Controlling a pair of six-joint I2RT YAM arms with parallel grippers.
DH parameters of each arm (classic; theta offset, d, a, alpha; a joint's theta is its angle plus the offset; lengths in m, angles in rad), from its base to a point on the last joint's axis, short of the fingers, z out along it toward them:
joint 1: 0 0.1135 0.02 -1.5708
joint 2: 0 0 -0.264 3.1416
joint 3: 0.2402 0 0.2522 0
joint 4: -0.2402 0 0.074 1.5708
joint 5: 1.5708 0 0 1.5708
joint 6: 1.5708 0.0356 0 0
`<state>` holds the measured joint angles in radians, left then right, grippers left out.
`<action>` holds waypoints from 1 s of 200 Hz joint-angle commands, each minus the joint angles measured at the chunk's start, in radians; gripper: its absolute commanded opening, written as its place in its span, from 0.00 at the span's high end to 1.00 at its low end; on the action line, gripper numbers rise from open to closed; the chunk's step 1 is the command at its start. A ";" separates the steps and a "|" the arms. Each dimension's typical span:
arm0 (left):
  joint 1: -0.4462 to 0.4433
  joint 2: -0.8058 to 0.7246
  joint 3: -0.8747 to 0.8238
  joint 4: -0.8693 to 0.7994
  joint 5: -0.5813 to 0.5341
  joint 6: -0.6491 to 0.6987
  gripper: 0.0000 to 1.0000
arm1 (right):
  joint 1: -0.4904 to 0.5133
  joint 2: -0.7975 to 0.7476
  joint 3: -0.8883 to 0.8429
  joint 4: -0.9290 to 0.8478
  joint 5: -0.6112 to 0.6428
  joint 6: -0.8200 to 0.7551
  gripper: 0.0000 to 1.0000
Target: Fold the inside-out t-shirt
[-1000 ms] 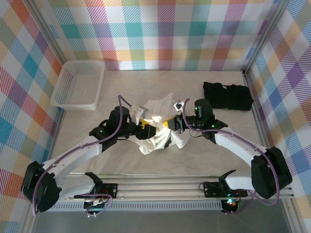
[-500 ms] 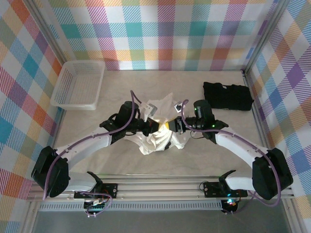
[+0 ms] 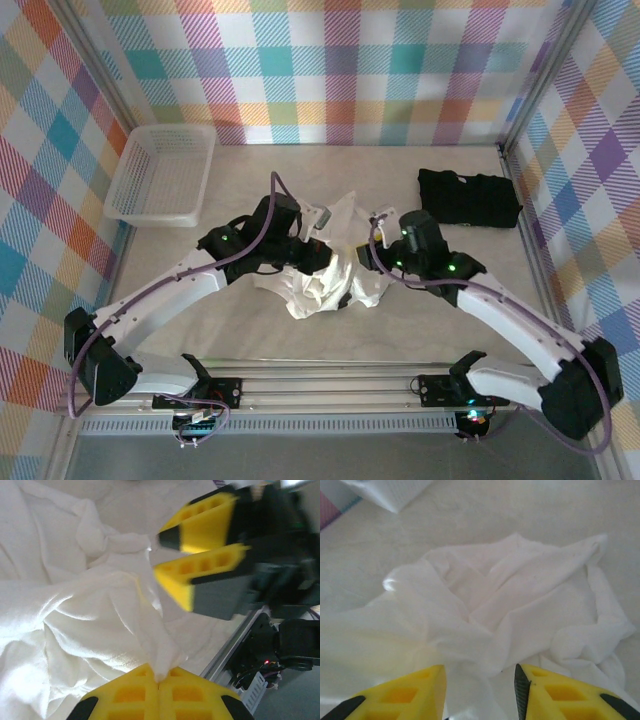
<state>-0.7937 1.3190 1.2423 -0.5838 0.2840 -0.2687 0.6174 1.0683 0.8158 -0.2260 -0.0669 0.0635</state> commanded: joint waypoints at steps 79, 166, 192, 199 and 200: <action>-0.033 -0.038 0.052 -0.014 -0.043 -0.084 1.00 | 0.165 0.052 -0.170 0.514 -0.128 0.072 0.29; 0.028 -0.150 -0.139 0.137 -0.255 -0.111 0.66 | 0.064 -0.011 -0.246 0.544 -0.187 0.164 1.00; 0.050 -0.182 -0.213 0.180 -0.247 -0.127 0.51 | 0.024 -0.027 -0.277 0.584 -0.252 0.224 1.00; 0.053 -0.176 -0.222 0.180 -0.242 -0.134 0.50 | 0.016 -0.029 -0.281 0.590 -0.261 0.232 1.00; 0.053 -0.174 -0.223 0.180 -0.241 -0.134 0.50 | 0.015 -0.029 -0.281 0.590 -0.263 0.233 1.00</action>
<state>-0.7551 1.1622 1.0599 -0.4644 0.0704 -0.3801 0.6540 1.0580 0.5552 0.2779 -0.2310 0.2287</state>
